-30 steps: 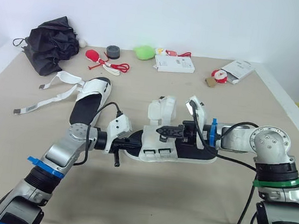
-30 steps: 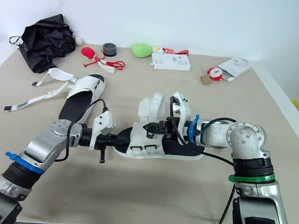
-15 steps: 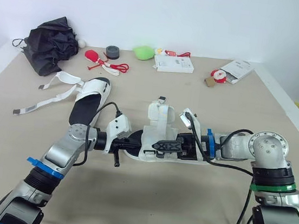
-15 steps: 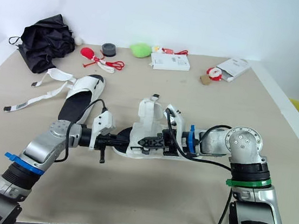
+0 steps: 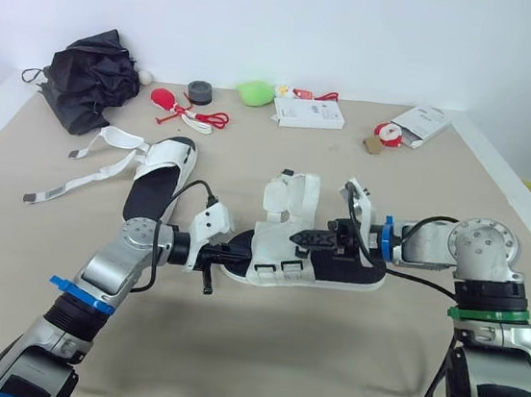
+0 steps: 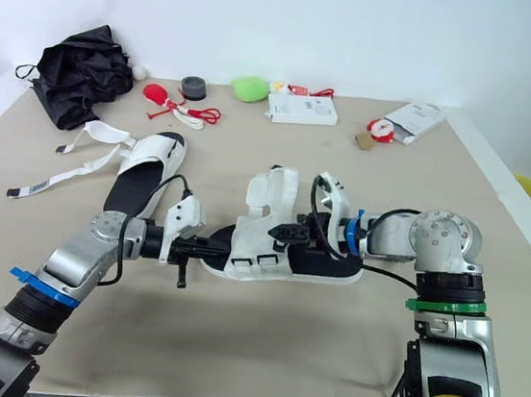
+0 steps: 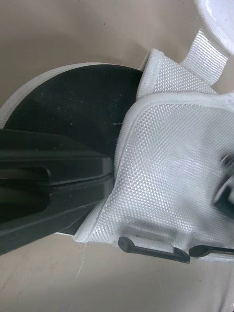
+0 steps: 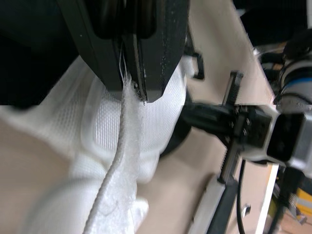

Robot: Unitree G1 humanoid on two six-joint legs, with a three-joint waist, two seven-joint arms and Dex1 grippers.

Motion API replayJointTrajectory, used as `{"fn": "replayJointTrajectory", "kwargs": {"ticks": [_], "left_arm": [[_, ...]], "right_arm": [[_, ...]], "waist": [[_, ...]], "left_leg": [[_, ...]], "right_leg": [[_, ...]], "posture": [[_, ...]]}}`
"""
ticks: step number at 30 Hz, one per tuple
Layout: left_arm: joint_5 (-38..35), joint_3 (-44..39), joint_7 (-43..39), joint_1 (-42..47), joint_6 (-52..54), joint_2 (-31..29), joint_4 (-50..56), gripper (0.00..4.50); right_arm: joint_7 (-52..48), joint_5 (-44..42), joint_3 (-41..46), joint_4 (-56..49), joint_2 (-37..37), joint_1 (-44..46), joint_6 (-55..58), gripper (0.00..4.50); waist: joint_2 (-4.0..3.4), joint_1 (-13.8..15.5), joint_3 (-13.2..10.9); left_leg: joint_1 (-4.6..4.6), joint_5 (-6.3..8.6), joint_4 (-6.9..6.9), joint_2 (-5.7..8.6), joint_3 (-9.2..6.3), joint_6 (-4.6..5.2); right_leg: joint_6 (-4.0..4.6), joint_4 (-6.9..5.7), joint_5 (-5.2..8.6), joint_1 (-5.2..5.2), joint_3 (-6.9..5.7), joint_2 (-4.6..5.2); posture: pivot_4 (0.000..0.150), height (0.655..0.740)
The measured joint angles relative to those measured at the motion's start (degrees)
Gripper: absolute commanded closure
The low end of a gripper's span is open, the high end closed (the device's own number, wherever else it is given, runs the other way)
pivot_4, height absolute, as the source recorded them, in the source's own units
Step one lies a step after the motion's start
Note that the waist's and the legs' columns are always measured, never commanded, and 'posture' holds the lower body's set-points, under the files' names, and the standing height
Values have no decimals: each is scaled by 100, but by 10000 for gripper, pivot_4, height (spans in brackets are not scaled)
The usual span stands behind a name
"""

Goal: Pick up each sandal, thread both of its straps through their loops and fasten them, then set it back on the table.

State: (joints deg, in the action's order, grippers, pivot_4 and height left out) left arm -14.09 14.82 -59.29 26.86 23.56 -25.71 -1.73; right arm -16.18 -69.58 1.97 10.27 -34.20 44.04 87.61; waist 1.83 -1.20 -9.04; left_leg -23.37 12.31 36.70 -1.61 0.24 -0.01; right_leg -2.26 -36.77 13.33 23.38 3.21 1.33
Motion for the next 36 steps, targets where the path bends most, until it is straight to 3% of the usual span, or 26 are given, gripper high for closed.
{"fn": "replayJointTrajectory", "kwargs": {"ticks": [7, 36], "left_arm": [[0, -3, 26, 2, -15, 25, -33, 45000], [-1, -2, 46, -17, -21, 28, -42, 45000]], "right_arm": [[21, -393, 412, -176, 452, -15, 465, 44382], [312, -893, 198, -533, 319, -332, 403, 44382]], "waist": [[0, -12, 0], [-1, -26, 1]], "left_leg": [[1, 0, -5, -2, -3, 0], [6, 1, -16, -7, -5, 1]], "right_leg": [[4, 0, 2, 2, -3, -7], [16, 0, 10, 3, -4, -15]], "posture": [[1500, 7400], [1500, 7400]]}}
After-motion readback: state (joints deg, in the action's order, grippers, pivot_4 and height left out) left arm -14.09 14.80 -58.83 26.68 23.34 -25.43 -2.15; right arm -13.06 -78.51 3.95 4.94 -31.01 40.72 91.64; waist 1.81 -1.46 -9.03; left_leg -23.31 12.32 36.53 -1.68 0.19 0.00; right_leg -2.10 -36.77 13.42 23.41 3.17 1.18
